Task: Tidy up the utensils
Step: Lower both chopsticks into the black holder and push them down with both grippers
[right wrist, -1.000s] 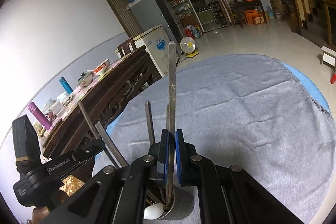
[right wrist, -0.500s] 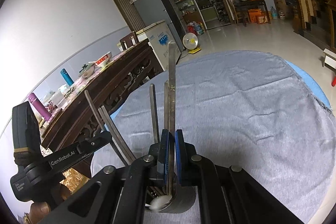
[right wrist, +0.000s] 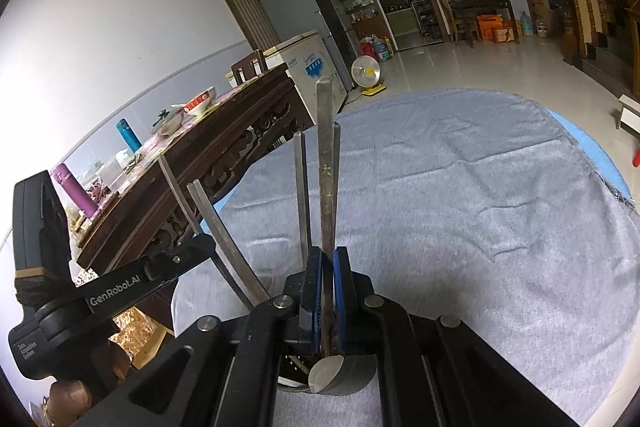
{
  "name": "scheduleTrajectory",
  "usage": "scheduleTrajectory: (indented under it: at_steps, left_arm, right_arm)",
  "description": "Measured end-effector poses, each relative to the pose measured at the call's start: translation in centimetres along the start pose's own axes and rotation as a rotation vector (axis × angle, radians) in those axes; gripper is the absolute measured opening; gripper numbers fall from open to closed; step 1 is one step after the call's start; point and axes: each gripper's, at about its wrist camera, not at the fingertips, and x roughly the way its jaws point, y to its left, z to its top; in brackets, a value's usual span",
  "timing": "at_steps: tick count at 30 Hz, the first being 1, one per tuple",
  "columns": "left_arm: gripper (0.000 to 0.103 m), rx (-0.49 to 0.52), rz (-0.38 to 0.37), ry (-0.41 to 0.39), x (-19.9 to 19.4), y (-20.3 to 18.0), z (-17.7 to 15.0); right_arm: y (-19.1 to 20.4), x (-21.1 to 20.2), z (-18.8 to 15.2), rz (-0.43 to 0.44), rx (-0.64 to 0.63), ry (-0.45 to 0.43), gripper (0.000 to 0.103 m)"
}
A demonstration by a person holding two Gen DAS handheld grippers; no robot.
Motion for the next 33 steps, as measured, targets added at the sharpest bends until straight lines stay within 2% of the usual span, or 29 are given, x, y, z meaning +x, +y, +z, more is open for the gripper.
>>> scheduleTrajectory:
  at_steps: [25, 33]
  left_arm:
    - [0.006, 0.013, -0.014, 0.061, 0.4, -0.1, -1.5]
    - [0.007, -0.029, -0.027, 0.052, -0.3, 0.7, -0.8]
  right_arm:
    - [-0.1, 0.5, -0.9, 0.012, 0.008, 0.047, 0.007]
    - [0.0, 0.7, -1.1, 0.019, 0.003, 0.059, 0.01]
